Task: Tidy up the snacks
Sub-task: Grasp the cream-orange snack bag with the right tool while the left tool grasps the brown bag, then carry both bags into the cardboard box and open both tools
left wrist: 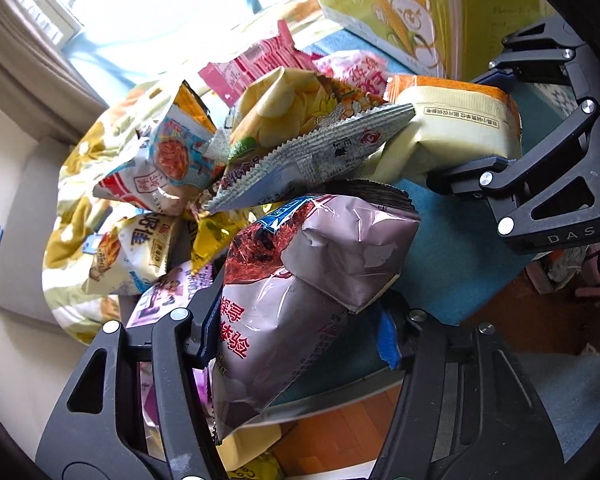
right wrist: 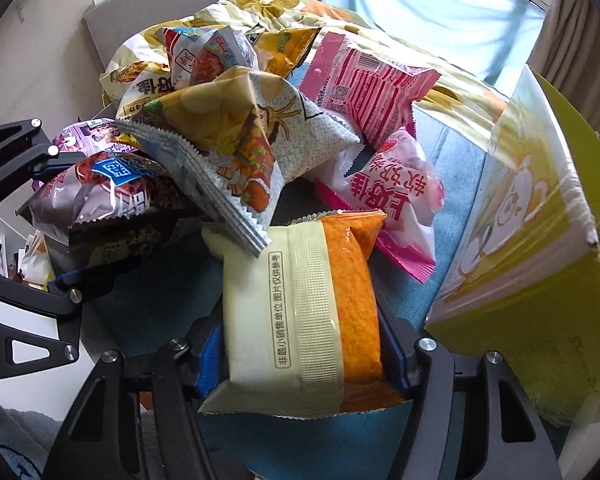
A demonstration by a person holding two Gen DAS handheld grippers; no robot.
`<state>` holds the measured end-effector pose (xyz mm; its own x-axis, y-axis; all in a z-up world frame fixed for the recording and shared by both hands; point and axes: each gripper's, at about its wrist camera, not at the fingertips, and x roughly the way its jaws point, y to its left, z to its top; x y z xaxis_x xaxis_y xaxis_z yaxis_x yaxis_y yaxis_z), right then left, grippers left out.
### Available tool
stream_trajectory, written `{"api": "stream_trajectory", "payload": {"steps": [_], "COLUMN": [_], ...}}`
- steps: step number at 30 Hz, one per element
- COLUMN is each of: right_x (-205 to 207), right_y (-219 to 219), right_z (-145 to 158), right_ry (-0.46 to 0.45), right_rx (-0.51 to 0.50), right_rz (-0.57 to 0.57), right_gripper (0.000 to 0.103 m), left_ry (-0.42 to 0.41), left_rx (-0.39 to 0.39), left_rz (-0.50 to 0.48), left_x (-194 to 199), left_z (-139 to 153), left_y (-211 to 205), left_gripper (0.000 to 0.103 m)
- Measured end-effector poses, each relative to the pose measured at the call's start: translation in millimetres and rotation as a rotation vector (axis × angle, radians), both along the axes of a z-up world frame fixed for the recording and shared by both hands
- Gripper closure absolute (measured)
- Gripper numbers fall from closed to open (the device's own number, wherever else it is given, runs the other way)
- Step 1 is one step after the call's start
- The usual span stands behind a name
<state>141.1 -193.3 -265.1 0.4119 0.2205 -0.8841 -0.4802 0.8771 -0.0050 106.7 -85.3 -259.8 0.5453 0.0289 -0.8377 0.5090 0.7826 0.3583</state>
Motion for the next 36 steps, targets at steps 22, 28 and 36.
{"api": "stream_trajectory", "payload": {"steps": [22,28,36], "right_x": [-66.4,-64.1,-29.7], "right_y": [-66.0,-94.9,-137.4], "right_z": [106.9,144.1,174.3], "right_ry": [-0.150,-0.216,-0.276], "right_rx": [0.063,0.087,0.047], "right_rz": [-0.101,-0.144,-0.250], "right_gripper": [0.043,0.043,0.043], "left_ry": [-0.199,-0.269,-0.324], "left_rx": [-0.076,-0.108,-0.170], "left_rz": [0.029,-0.031,-0.121], "left_x": [-49.5,-28.6,34.2], "left_z": [120.0,152.6,180.9], "left_y": [-57.1,-88.6,-138.8], "left_gripper": [0.046,0.046,0.046]}}
